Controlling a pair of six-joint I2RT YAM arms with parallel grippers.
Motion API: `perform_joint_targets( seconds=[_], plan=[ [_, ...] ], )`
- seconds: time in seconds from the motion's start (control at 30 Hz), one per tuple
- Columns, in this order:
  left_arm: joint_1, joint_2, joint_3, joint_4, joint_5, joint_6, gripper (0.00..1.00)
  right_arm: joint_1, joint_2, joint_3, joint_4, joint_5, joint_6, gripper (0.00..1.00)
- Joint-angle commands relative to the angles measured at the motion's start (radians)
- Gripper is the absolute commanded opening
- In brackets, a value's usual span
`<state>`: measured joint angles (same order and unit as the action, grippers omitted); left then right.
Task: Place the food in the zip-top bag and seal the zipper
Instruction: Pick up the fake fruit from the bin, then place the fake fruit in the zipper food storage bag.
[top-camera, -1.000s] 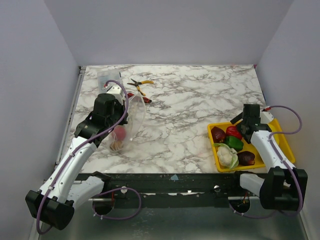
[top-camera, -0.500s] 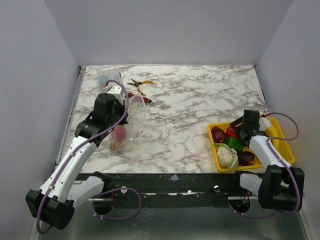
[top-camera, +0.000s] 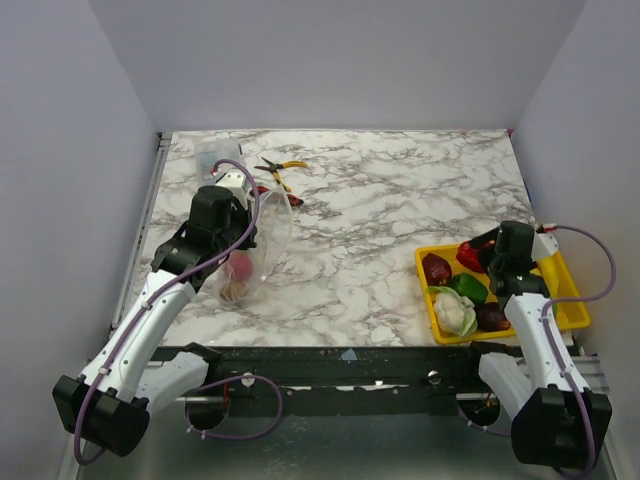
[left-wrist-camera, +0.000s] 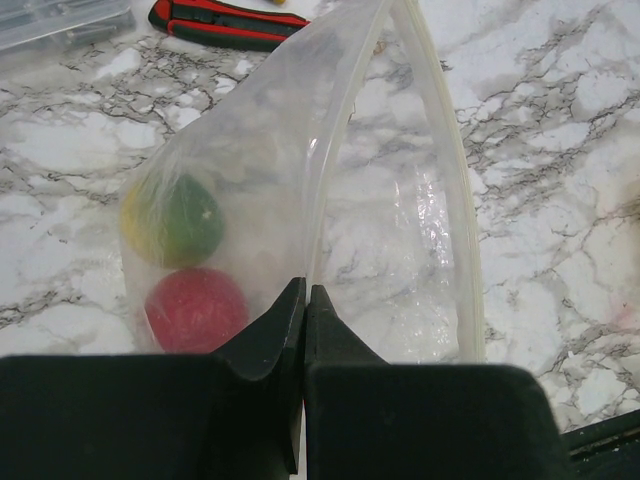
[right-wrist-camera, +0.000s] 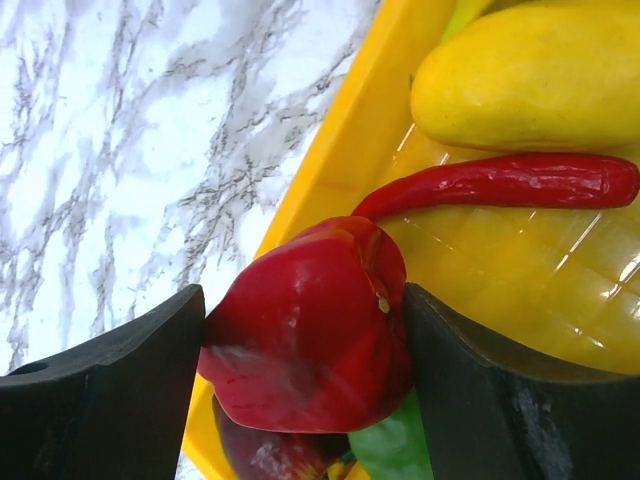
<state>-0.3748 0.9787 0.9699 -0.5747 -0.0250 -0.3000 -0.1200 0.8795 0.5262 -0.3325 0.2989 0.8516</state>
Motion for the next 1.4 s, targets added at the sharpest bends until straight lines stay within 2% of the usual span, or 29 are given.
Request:
perform_joint_targets(
  seconds=[0.0, 0.2, 0.3, 0.37, 0.63, 0.77, 0.97, 1.37],
  plan=[
    [0.005, 0.000, 0.009, -0.001, 0.023, -0.007, 0.00, -0.007, -0.026, 0.096, -0.080, -0.038, -0.056, 0.32],
    [0.006, -0.002, 0.011, -0.004, 0.024, -0.007, 0.00, -0.005, -0.057, 0.174, -0.024, -0.265, -0.114, 0.25],
    [0.006, -0.005, 0.011, -0.002, 0.020, -0.007, 0.00, 0.004, -0.014, 0.203, 0.042, -0.428, -0.116, 0.23],
    [0.005, -0.004, 0.015, -0.005, 0.023, -0.007, 0.00, 0.058, 0.047, 0.237, 0.070, -0.507, -0.118, 0.22],
    [0.007, -0.007, 0.012, -0.004, 0.009, -0.005, 0.00, 0.680, 0.270, 0.394, 0.242, -0.309, -0.124, 0.22],
    [0.007, -0.021, 0.006, 0.000, -0.003, -0.004, 0.00, 0.927, 0.416, 0.536, 0.301, -0.194, -0.211, 0.22],
    [0.007, -0.041, 0.000, 0.008, -0.020, -0.003, 0.00, 1.066, 0.576, 0.701, 0.398, -0.205, -0.279, 0.22],
    [0.007, -0.054, -0.003, 0.014, -0.022, -0.004, 0.00, 1.123, 0.744, 0.765, 0.509, -0.198, -0.403, 0.22]
  ],
)
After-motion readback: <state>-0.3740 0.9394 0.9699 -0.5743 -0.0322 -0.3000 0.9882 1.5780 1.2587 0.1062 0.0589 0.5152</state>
